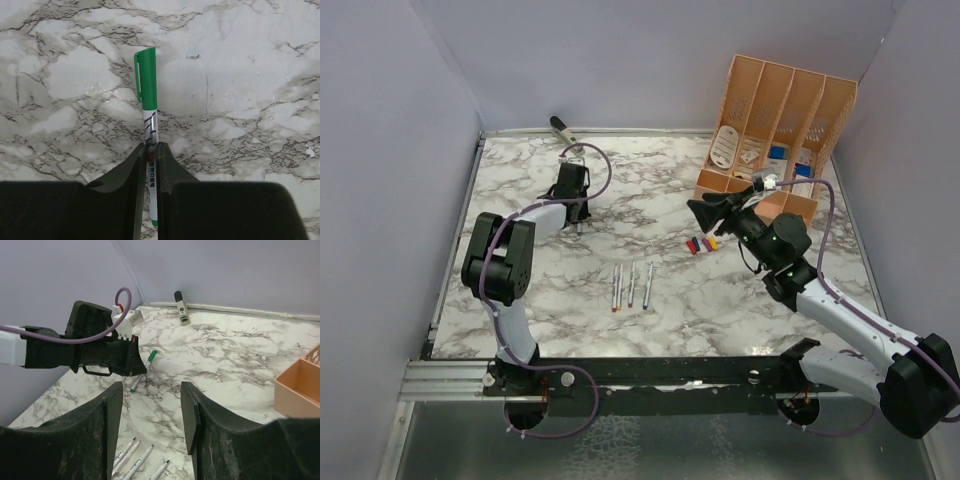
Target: Insert the pens into the pen caps
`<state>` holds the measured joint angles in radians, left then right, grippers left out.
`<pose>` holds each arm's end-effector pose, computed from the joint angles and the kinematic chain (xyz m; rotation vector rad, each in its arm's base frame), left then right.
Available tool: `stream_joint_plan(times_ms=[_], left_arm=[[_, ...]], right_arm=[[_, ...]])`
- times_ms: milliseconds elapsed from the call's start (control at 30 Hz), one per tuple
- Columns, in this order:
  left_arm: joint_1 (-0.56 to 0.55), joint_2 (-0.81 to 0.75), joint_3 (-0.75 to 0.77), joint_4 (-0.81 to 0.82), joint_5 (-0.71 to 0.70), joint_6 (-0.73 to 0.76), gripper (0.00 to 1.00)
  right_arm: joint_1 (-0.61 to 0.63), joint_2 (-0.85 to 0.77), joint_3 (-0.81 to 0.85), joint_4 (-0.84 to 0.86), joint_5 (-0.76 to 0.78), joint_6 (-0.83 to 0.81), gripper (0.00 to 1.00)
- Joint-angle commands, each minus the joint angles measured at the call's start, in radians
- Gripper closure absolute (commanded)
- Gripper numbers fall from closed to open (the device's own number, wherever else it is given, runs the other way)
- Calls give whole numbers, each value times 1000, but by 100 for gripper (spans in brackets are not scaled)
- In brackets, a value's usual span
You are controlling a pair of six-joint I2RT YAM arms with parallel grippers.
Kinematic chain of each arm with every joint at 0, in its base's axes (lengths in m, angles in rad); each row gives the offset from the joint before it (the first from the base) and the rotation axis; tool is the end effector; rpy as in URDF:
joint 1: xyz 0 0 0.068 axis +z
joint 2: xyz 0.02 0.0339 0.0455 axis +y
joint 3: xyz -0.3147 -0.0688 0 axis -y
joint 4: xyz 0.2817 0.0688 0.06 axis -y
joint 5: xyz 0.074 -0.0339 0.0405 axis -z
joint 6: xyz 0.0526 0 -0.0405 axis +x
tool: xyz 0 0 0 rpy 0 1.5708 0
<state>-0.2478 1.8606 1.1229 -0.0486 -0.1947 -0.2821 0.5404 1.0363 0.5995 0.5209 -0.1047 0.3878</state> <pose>0.4363 -0.0999 0.1811 -0.1345 2.3347 -0.0329 0.2254 0.1417 0.3301 -0.2050 1.5294 0.8223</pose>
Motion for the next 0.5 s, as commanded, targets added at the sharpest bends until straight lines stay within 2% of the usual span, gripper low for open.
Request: stream_joint_plan(times_ms=[0,167,467], left_arm=[[8,48,52,-26,48,21,96],[8,82,85,-50,44,23,84],[8,35,95,-53,30,26,52]], right_arm=[[3,7,15,-1,7,-3,51],[3,7,9,1,11,-2,52],[3,17,14,2,24,-16,52]])
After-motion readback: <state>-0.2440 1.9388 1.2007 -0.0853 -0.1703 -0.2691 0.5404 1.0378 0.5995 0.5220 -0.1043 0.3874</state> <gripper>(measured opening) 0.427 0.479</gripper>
